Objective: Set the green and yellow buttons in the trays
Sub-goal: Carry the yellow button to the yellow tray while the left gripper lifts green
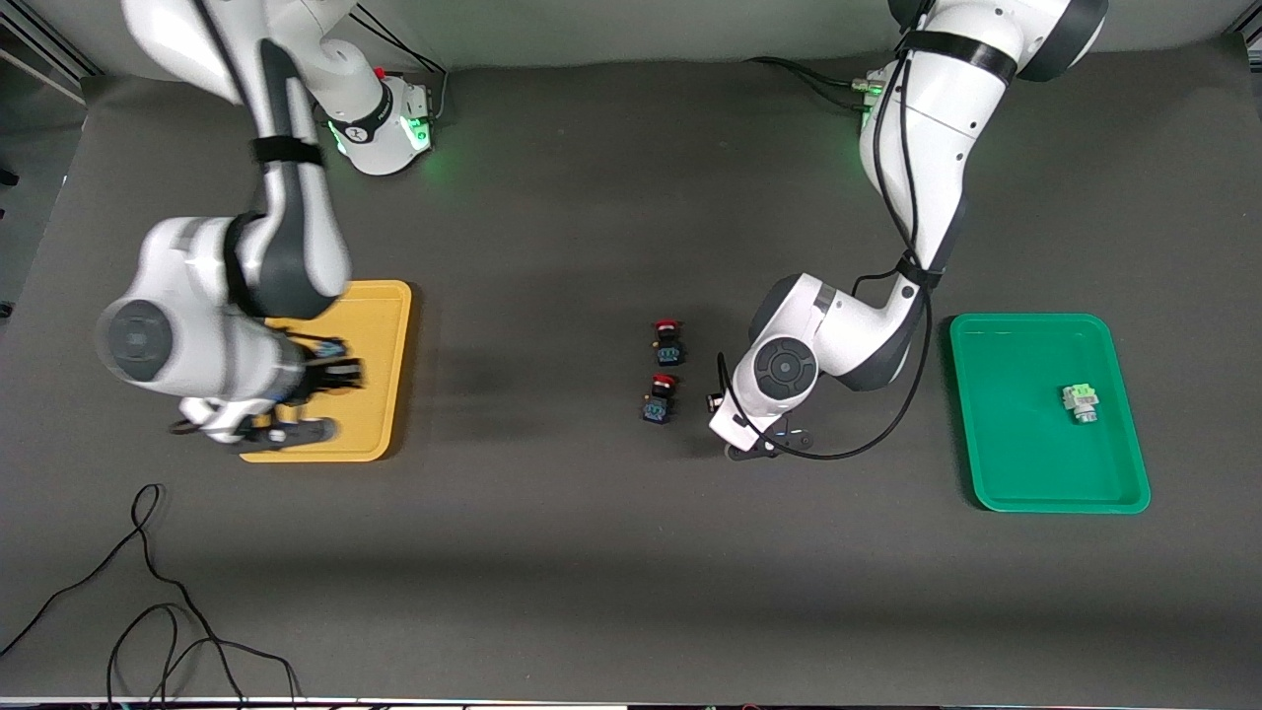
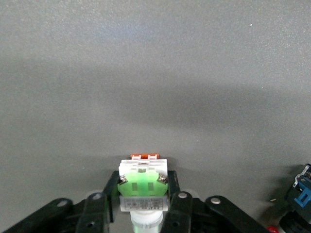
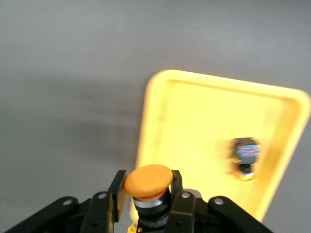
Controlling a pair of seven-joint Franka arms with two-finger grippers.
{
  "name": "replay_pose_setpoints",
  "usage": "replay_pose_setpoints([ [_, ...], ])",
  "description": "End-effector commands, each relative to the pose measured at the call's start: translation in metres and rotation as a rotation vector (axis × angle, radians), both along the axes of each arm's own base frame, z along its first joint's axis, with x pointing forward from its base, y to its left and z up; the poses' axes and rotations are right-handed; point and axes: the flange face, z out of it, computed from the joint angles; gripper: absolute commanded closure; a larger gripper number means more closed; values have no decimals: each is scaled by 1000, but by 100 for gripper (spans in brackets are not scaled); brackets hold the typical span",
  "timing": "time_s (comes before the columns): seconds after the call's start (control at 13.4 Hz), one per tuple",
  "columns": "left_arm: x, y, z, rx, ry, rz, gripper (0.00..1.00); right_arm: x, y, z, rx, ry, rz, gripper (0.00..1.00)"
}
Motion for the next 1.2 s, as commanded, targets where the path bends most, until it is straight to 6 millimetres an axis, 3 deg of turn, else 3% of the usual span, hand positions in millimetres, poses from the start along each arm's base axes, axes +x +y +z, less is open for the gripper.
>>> replay_pose_setpoints([
  [0.0,-2,-1,3,15,-19,13,100,-27,-32,-52,-14,-50,52,63],
  [0.15,0,0,12,16,-18,34,100,-41,-49,-94,-42,-98,32,63],
  [0.22,4,2,28,19,-29,82,100,-44,-44,-113,-23,-103,36,63],
  [0.45,5,5,92,33,-24,98,100,-48,-45,-153,44,-105,34,63],
  [0.6,4,10,146,45,-11,103,100,-48,-46,-157,49,-105,43,63],
  [0.67,6,20,174,57,-1,111,100,-48,-45,-157,52,-105,35,51],
  [0.75,15,39,205,68,16,129,100,-45,-43,-155,53,-108,28,8],
  [0.82,24,65,232,81,44,157,100,-44,-42,-153,58,-110,25,0],
  [1.05,38,148,298,88,136,128,100,-32,-26,-131,94,-96,-6,0],
  [1.12,40,180,312,87,140,130,100,-24,-28,-117,96,-79,-15,0],
])
